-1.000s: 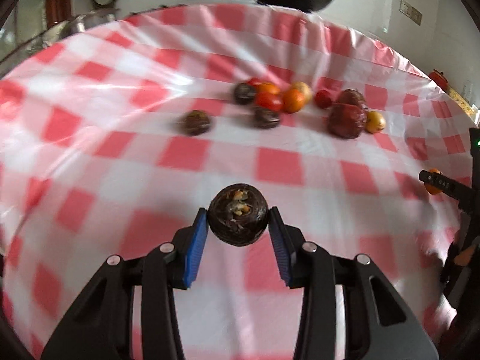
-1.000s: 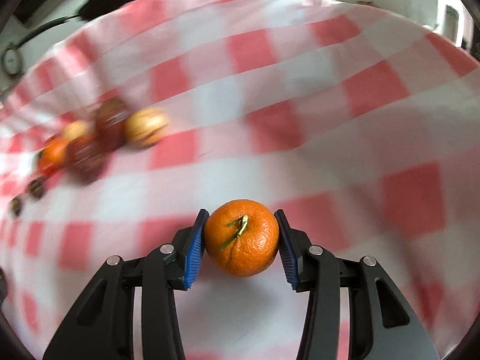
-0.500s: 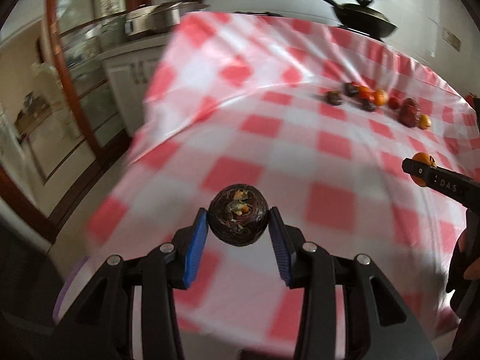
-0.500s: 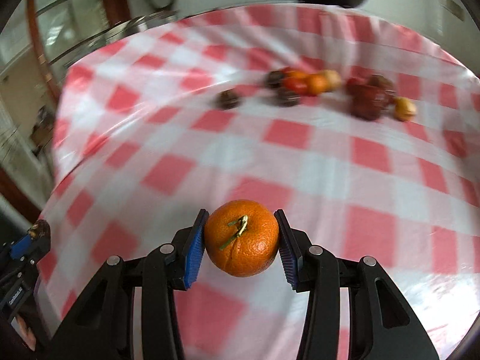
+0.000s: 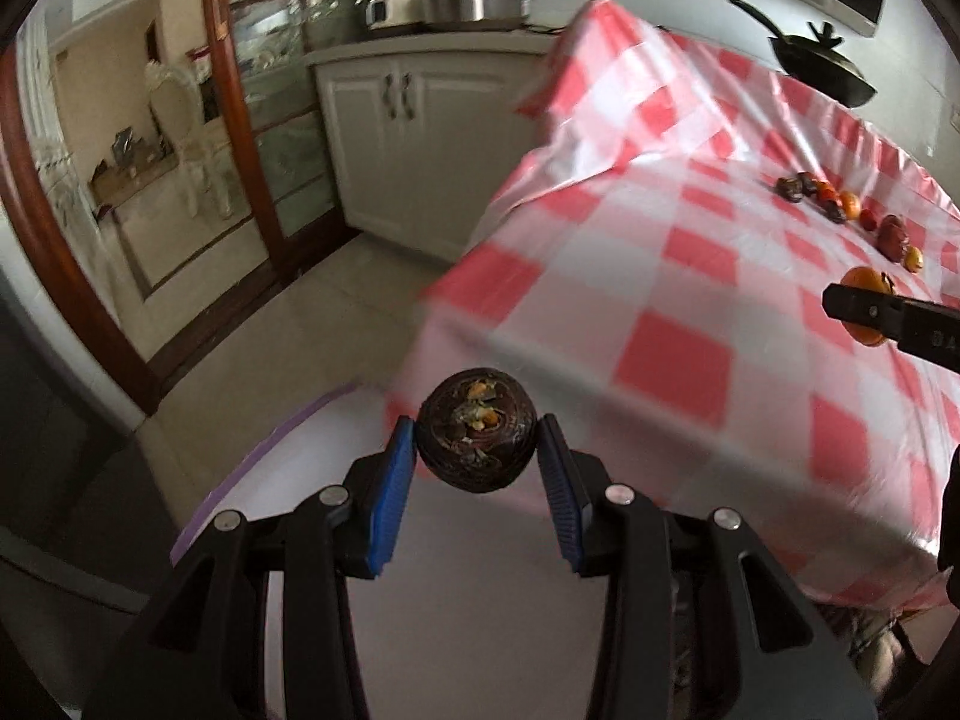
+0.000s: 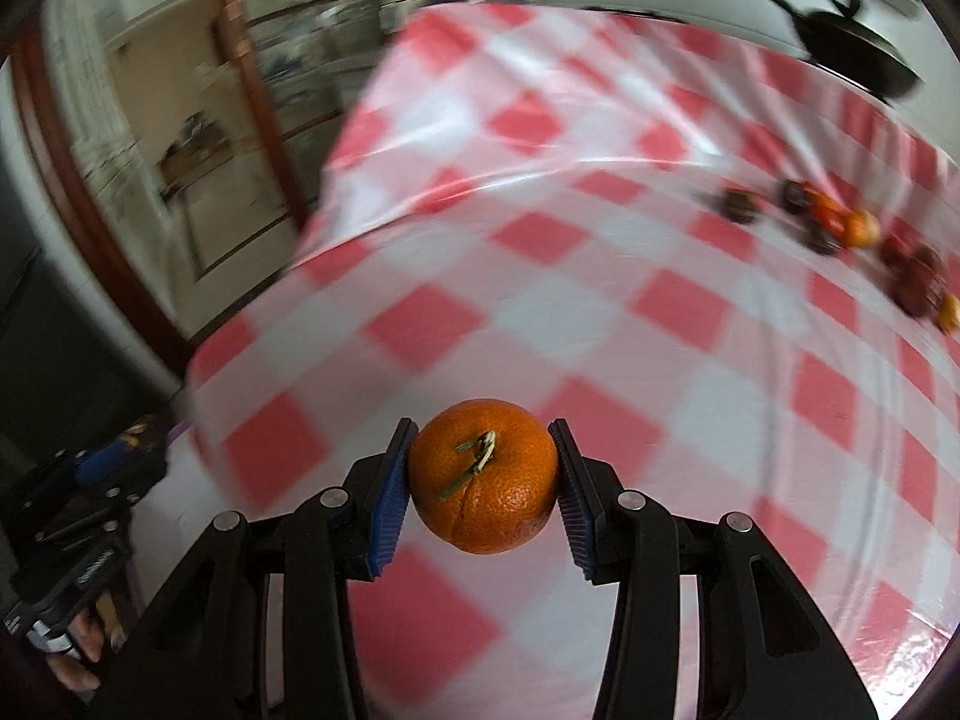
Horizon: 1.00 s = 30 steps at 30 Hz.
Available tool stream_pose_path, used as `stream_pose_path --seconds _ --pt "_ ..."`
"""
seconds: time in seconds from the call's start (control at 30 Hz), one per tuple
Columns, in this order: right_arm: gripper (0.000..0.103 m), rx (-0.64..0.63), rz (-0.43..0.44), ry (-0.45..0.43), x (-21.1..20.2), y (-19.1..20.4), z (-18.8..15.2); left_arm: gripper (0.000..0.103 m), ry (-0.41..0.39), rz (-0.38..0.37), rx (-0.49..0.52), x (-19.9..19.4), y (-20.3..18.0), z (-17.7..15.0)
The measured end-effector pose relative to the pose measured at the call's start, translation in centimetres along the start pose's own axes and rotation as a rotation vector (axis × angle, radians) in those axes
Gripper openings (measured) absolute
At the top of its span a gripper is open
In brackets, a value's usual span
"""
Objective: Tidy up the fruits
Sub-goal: 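Carry both fruits to the white box and open both tools to drop them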
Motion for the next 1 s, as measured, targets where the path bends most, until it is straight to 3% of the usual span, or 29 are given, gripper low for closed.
stream_pose_path --seconds 0.33,0.43,0.53,0.73,1.0 --pt "0.045 -0.259 0.145 0.068 2.5 11.7 -3.6 0.042 0.109 0.038 -0.098 3.0 6.4 -5.8" --pt "0.045 -0.358 0.16 0.022 2.2 14.1 -4.8 0.042 0.151 0.044 -0.126 4.4 7.7 -7.6" --pt "0.045 -0.42 0.233 0.042 2.4 16.5 -6.4 0.042 0.181 0.042 -0.161 5.6 8.9 -8.9" --pt "0.045 -0.588 0.206 0.135 5.5 20.5 -10.3 0.042 0.228 0.049 -0.207 7.9 10.7 -10.6" --pt "0.045 -0.642 0.153 0.297 11.3 21.4 -13.5 0.044 0.275 0.046 -0.228 10.2 11.4 -12.5"
Point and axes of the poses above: each gripper's, at about its wrist camera, not at the fingertips, and x roughly the way its jaws point, y to its left, z to its top, the point moved 8 cm from there along x, roughly the way its jaws point, and after that the axes turned 13 degrees about y, right-handed, at the moved point
